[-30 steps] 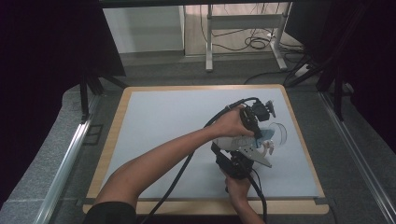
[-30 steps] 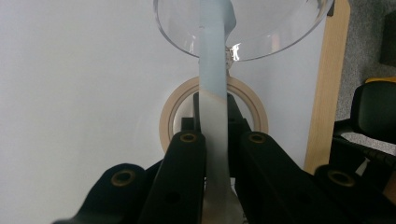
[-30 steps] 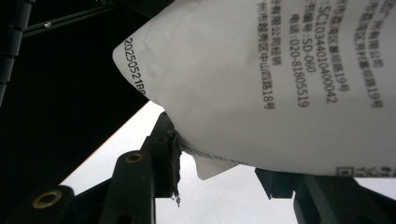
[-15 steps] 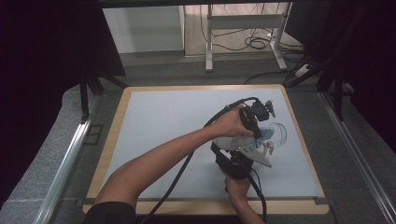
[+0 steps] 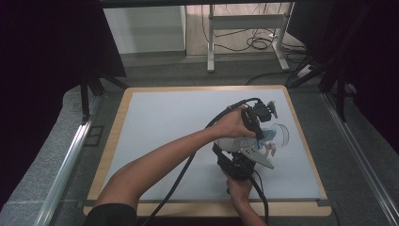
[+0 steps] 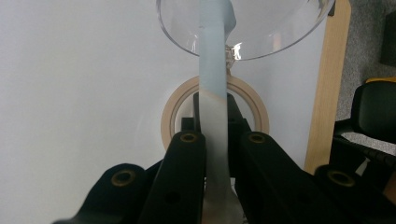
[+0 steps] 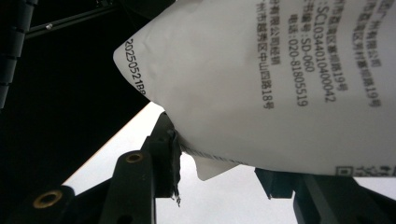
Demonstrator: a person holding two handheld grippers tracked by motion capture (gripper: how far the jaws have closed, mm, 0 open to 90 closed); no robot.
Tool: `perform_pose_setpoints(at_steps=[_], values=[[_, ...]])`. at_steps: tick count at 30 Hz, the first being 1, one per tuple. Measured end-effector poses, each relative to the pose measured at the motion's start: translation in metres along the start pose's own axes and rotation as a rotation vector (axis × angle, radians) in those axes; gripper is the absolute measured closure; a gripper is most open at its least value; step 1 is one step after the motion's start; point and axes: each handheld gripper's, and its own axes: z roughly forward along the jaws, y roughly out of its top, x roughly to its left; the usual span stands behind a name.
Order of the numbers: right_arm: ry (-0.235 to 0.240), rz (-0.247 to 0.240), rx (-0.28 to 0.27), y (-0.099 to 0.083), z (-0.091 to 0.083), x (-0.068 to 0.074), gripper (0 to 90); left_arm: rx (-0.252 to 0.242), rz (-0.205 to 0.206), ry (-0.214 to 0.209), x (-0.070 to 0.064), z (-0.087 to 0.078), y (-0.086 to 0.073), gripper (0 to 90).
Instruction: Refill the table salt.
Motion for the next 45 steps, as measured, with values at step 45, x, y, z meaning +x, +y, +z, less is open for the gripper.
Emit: perform_pose_setpoints(at_steps=[45], values=[[0.000, 0.017, -0.001, 0.0009, -0.0007, -0.0002, 56.2, 0.029, 0.003, -0.003, 0.0004, 0.0035, 0.0027, 90.0]])
